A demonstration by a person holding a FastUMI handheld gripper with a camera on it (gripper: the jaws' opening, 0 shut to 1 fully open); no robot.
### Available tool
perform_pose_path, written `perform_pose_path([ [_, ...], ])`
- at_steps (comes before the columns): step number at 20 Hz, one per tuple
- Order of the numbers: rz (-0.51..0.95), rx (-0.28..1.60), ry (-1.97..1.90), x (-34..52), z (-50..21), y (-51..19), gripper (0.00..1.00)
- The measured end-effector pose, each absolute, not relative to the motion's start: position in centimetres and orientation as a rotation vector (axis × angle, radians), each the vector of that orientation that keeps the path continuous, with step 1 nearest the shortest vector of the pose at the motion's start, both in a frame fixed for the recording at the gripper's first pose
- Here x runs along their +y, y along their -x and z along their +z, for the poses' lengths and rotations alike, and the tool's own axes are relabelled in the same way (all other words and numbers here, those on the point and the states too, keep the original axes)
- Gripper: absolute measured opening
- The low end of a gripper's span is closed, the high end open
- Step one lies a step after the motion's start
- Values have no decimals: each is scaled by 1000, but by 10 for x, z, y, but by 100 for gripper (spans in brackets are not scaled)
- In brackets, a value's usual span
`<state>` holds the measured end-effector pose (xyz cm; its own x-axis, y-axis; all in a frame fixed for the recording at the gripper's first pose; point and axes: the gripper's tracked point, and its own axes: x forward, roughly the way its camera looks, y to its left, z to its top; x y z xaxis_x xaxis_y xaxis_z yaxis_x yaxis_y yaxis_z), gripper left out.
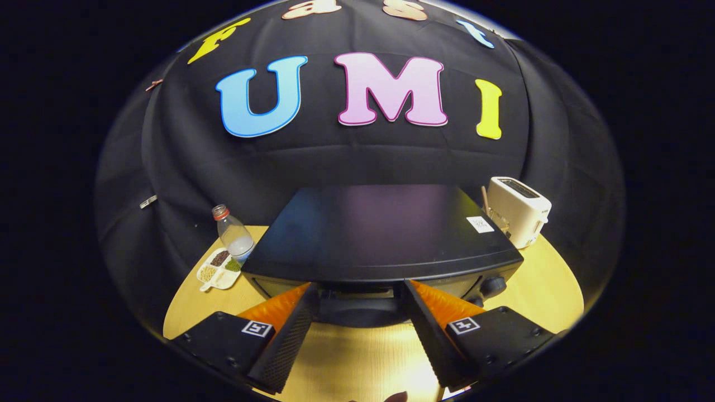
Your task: Open the toaster oven, put the food inside, and close the toaster oven door.
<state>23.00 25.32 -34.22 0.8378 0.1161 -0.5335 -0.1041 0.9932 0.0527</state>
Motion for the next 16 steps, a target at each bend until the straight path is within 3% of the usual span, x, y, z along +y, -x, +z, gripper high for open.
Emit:
perform_pose_path([
  [5, 107, 564, 2, 254, -344, -223, 99],
  [16, 80, 678, -2, 235, -392, -123, 99],
])
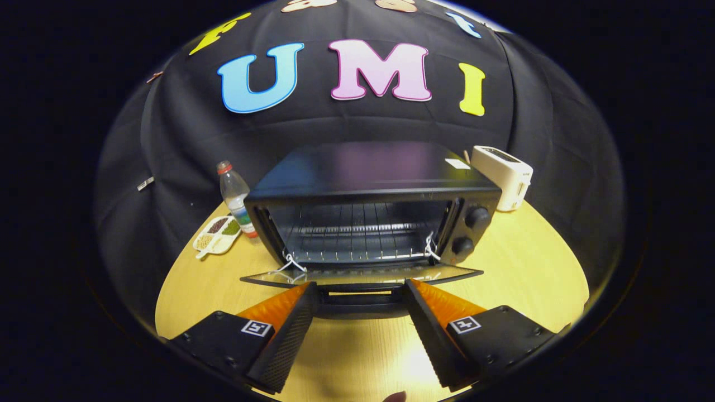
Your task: Open the toaster oven, put the food inside, and close the toaster oven door.
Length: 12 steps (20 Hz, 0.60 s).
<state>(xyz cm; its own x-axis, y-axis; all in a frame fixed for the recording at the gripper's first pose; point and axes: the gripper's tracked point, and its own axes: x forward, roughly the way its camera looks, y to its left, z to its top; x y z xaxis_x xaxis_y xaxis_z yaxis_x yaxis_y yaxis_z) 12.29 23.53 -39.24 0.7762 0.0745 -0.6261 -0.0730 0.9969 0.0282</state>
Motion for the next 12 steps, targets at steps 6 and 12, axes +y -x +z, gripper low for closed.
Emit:
perform_pose_path([
  [6, 102, 831, -28, 231, -444, -75, 100],
  [12, 134, 849, -71, 215, -428, -52, 100],
])
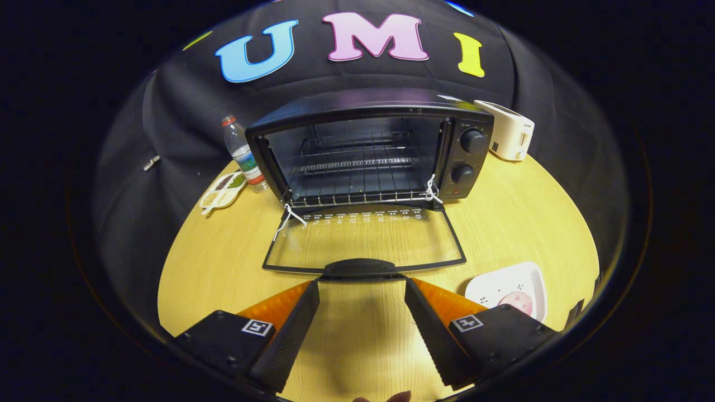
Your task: Open the toaster oven, put the food inside, and close the toaster oven door.
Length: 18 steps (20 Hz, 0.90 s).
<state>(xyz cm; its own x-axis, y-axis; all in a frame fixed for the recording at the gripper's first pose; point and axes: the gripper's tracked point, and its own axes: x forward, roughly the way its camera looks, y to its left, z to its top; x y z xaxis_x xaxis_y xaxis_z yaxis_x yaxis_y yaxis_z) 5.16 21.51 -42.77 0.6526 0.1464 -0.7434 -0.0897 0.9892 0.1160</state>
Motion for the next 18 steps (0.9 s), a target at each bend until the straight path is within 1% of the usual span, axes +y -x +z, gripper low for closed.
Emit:
perform_pose_path([
  [2, 175, 873, -96, 206, -412, -42, 99],
  [4, 199, 941, -113, 184, -401, -30, 99],
  [9, 195, 1101, -89, 94, -381, -21, 99],
  [12, 135, 1188, -101, 30, -385, -21, 99],
  [15, 63, 1291, -169, -23, -405, -25, 99],
  [17, 26, 1326, -192, -49, -422, -32, 99],
  [18, 7, 1336, -183, -60, -432, -36, 95],
])
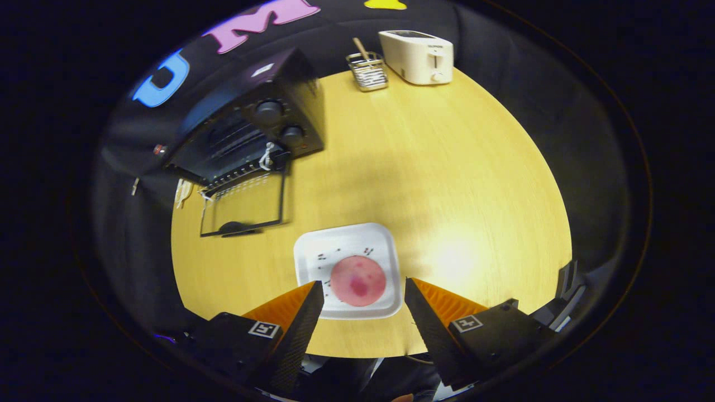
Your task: Open the toaster oven, put the food inside, and close the toaster oven door.
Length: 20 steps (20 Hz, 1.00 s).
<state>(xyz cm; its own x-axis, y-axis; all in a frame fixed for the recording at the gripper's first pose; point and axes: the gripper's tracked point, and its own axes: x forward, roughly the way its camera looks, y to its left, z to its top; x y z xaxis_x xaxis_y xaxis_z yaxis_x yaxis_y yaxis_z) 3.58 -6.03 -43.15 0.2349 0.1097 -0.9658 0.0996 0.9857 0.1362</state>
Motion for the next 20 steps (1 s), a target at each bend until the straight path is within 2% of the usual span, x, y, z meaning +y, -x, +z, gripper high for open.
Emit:
perform_pose_path([
  [3, 32, 1397, -162, -72, -462, -39, 95],
  [5, 39, 1439, -143, -76, -481, -37, 86],
  [7, 39, 1459, -120, -80, -498, -36, 83],
  [8, 33, 1465, -113, -82, -503, -36, 62],
  [10, 47, 1491, -151, -75, -514, -34, 36],
  [11, 51, 1513, -157, -73, -517, -31, 27],
  [12, 61, 1538, -143, -74, -520, -27, 25],
  [16, 131, 1527, -114, -72, -511, -29, 25],
  [17, 144, 1524, -130, -71, -520, -30, 9],
  [20, 206, 1502, -185, -72, -514, -30, 9],
])
